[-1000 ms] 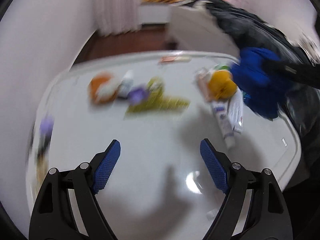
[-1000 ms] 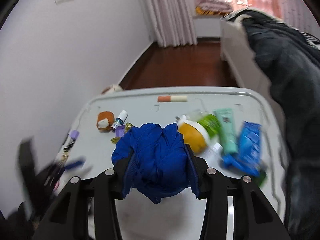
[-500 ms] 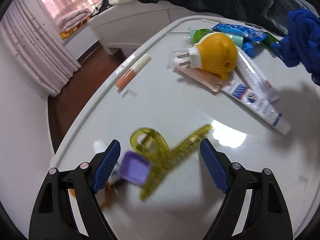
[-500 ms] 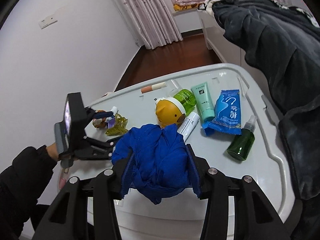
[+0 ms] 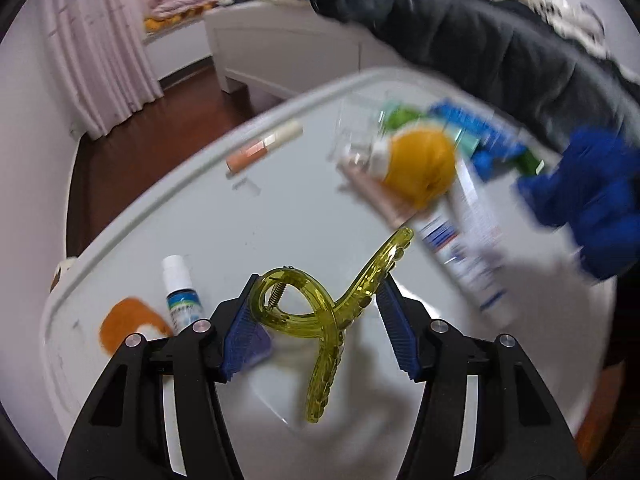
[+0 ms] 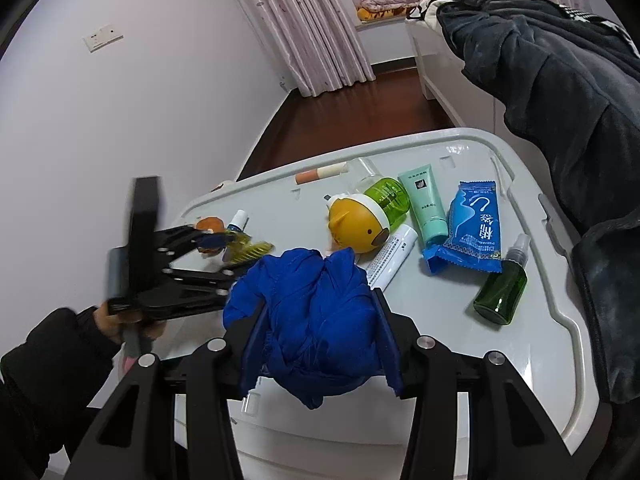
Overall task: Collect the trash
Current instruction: 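Grasp the blue loofah with the right gripper while the left gripper grasps the yellow hair clip, then lower the blue loofah and yellow hair clip over the orange bucket and release both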
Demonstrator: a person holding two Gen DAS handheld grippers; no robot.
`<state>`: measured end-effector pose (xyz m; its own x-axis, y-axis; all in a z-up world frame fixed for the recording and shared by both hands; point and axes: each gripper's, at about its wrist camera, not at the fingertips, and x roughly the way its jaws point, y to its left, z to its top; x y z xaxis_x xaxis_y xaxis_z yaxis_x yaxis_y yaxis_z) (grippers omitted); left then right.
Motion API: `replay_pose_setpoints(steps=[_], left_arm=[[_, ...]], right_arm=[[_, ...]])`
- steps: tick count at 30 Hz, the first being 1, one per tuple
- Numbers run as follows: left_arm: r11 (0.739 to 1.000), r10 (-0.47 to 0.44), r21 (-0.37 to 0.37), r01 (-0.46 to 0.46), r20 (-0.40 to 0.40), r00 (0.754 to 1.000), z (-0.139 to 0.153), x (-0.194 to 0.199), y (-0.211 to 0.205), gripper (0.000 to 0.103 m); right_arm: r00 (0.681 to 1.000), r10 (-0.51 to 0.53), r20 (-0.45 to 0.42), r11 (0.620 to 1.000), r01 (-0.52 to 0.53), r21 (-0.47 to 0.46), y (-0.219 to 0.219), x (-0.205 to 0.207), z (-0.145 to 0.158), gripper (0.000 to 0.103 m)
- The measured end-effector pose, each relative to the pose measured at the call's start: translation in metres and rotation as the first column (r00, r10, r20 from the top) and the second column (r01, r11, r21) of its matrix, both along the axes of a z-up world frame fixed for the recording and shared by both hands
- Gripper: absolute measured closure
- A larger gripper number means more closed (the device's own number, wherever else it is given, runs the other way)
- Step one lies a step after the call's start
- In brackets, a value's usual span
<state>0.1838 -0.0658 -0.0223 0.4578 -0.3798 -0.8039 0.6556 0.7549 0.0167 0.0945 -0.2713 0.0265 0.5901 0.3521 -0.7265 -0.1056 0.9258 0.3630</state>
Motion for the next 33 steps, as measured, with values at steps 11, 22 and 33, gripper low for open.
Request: replay_pose_setpoints(steps=[11, 22, 33], left_arm=[[0.974, 0.216, -0.079, -0.214, 0.023, 0.976, 0.08, -0.151, 0.011, 0.046], [0.885, 0.44, -0.108, -0.453, -0.128, 0.889, 0.031, -0.281, 0.03, 0.046], [0.856, 0.467, -0.097, -0.508, -0.276, 0.84, -0.011, -0.296, 0.039, 0.045]], right_arm=[[0.998, 0.038, 0.044, 0.999, -0.039, 0.013, 0.008, -0.062, 0.03, 0.055], [0.995, 0.083, -0.053, 0.996, -0.084, -0.025, 0.036, -0.181, 0.016, 0.055], [0.976, 0.104, -0.189, 0.992, -0.114, -0.045, 0.057, -0.202, -0.031, 0.054]])
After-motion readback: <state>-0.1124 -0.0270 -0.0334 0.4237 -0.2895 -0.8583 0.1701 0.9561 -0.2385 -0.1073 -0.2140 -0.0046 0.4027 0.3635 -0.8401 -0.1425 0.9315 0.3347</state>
